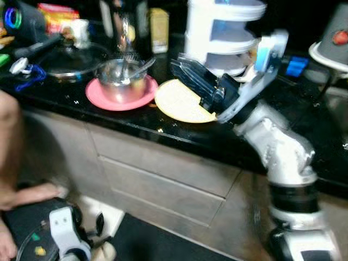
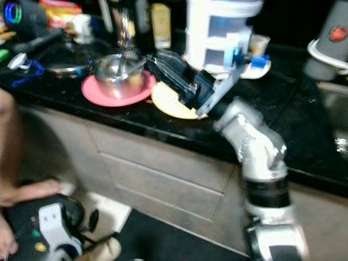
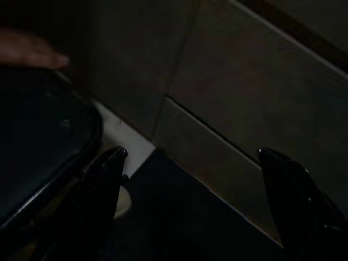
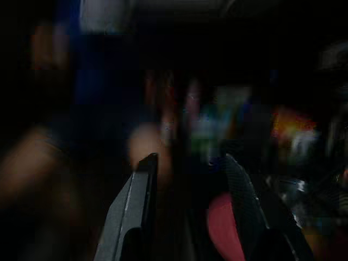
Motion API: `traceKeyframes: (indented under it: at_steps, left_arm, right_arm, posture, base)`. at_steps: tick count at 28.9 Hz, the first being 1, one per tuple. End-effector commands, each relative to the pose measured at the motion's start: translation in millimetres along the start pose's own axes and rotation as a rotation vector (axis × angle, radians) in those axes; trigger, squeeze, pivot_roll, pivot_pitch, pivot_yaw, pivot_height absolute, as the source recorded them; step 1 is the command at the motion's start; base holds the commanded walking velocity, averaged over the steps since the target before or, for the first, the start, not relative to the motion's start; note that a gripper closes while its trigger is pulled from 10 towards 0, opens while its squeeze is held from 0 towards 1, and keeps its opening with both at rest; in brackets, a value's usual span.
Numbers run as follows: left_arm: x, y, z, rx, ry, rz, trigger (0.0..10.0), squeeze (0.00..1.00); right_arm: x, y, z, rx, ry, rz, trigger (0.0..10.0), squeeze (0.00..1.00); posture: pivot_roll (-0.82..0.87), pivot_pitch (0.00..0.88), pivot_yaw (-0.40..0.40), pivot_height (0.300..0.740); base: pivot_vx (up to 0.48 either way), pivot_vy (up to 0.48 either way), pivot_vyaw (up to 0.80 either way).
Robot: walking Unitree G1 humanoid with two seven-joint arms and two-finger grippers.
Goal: Kitchen organization
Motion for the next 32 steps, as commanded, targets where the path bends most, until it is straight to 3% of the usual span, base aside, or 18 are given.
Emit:
traceKeyframes:
  at_steps: [1,4,5,7,10,11,12,13,14,15,16,18,19,20,32]
  left_arm:
    - [-3.8,-0.2,-2,0.004,0.0,-0.016,10.0,0.0]
    - [-4.7,-0.3,-3,0.004,0.001,-0.02,10.0,0.0]
    - [-4.7,-0.3,-3,0.004,0.001,-0.02,10.0,0.0]
    - [-5.2,-0.5,-3,0.004,0.001,-0.022,10.0,0.0]
    - [-5.6,-0.9,-3,0.004,0.001,-0.024,10.0,0.0]
    - [-5.9,-0.9,-3,0.004,0.001,-0.024,10.0,0.0]
    - [-6.1,-1.0,-3,0.004,0.001,-0.024,10.0,0.0]
    - [-6.3,-1.1,-3,0.003,0.002,-0.025,10.0,0.0]
    - [-6.3,-1.1,-3,0.003,0.002,-0.025,10.0,0.0]
    - [-6.5,-1.2,-3,0.003,0.002,-0.025,10.0,0.0]
    - [-6.5,-1.2,-3,0.003,0.002,-0.025,10.0,0.0]
    - [-6.6,-1.4,-3,0.001,0.003,-0.025,10.0,0.0]
    - [-6.5,-1.5,-3,0.0,0.003,-0.024,10.0,0.0]
    - [-6.4,-1.5,-3,0.0,0.003,-0.024,10.0,0.0]
    - [-6.0,-1.3,-4,-0.001,0.003,-0.024,10.0,0.0]
  right_arm:
    - [5.0,3.0,-5,0.111,0.12,0.045,10.0,0.0]
    - [2.3,10.9,-8,0.303,0.319,0.04,10.0,0.0]
    - [2.3,10.9,-8,0.303,0.319,0.04,10.0,0.0]
    - [-11.7,13.2,-19,0.459,0.474,-0.05,10.0,0.0]
    - [-25.4,13.5,-25,0.528,0.526,-0.154,10.0,0.0]
    - [-30.9,14.4,-29,0.562,0.551,-0.191,10.0,0.27]
    - [-34.0,15.1,-31,0.582,0.566,-0.21,10.0,0.27]
    - [-35.3,18.1,-36,0.629,0.586,-0.2,10.0,0.8]
    - [-35.3,18.1,-36,0.629,0.586,-0.2,10.0,0.8]
    - [-37.2,21.7,-41,0.676,0.605,-0.196,10.0,1.0]
    - [-37.2,21.7,-41,0.676,0.605,-0.196,10.0,1.0]
    - [-39.9,29.8,-49,0.775,0.649,-0.178,10.0,1.0]
    - [-40.7,33.1,-53,0.815,0.663,-0.169,10.0,0.85]
    - [-39.7,37.6,-61,0.873,0.678,-0.138,10.0,0.0]
    - [-46.2,53.5,-84,1.086,0.739,-0.157,10.0,0.0]
  posture:
    - [0.05,0.0,-0.057,0.732]
    - [0.05,0.0,-0.058,0.732]
    - [0.05,0.0,-0.058,0.732]
    - [0.04,0.0,-0.056,0.732]
    - [0.05,0.0,-0.056,0.732]
    - [0.05,0.0,-0.056,0.732]
    - [0.05,0.0,-0.057,0.732]
    - [0.05,0.0,-0.058,0.732]
    - [0.05,0.0,-0.058,0.732]
    - [0.05,0.0,-0.06,0.732]
    - [0.05,0.0,-0.06,0.732]
    - [0.05,0.0,-0.06,0.732]
    - [0.05,0.0,-0.06,0.732]
    - [0.05,0.0,-0.061,0.732]
    - [0.05,0.0,-0.059,0.732]
  base:
    - [0.0,0.0,0.0]
    - [0.0,0.0,0.0]
    - [0.0,0.0,0.0]
    - [0.0,0.0,0.0]
    - [0.0,0.0,0.0]
    - [0.0,0.0,0.0]
    - [0.0,0.0,0.0]
    - [0.0,0.0,0.0]
    - [0.0,0.0,0.0]
    - [0.0,0.0,0.0]
    - [0.0,0.0,0.0]
    - [0.0,0.0,0.0]
    - [0.0,0.0,0.0]
    - [0.0,0.0,0.0]
    - [0.0,0.0,0.0]
Point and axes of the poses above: a point about 5 cm out from each wrist's last joint towards the gripper, its own y axis pointing back from the gripper into the wrist, its own z axis along the axis of the wrist's last joint, x = y × z, the point moved 1 cm from there along -y, pointing out of the wrist towards the gripper, and after that the axes turned 4 degrees about -y, right-handed, at the moved point
